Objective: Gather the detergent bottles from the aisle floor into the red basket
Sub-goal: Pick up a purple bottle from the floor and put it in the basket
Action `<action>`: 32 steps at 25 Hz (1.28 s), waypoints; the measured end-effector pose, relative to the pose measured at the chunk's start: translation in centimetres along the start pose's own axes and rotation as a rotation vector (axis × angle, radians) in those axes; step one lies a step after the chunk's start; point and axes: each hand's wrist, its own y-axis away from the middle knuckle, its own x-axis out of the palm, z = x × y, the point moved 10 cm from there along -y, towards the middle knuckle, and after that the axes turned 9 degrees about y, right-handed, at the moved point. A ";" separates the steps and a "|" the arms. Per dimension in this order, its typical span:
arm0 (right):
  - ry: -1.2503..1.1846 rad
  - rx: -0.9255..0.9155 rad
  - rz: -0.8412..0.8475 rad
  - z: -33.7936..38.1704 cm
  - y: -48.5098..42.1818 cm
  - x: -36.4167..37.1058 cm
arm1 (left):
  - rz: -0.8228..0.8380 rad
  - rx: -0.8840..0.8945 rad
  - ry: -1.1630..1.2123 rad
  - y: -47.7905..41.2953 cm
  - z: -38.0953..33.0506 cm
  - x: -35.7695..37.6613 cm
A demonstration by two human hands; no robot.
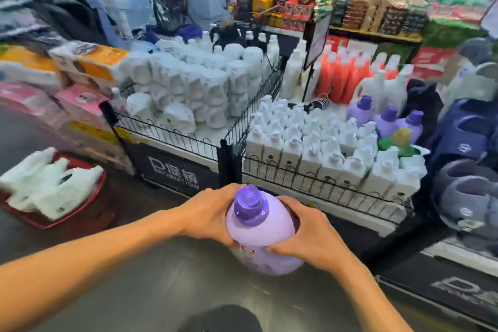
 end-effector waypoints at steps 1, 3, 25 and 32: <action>0.003 -0.038 0.022 2.9 -2.1 1.1 | -0.039 -0.028 0.019 1.9 2.2 -2.5; 0.024 -0.127 0.081 8.9 -6.3 3.9 | -0.123 -0.092 0.044 6.1 6.6 -7.3; 0.133 -0.813 0.654 56.5 -40.6 40.7 | -0.683 -0.740 0.097 39.8 47.6 -37.6; 0.154 -0.793 0.749 65.8 -47.2 52.0 | -0.679 -0.809 0.159 46.5 60.1 -42.5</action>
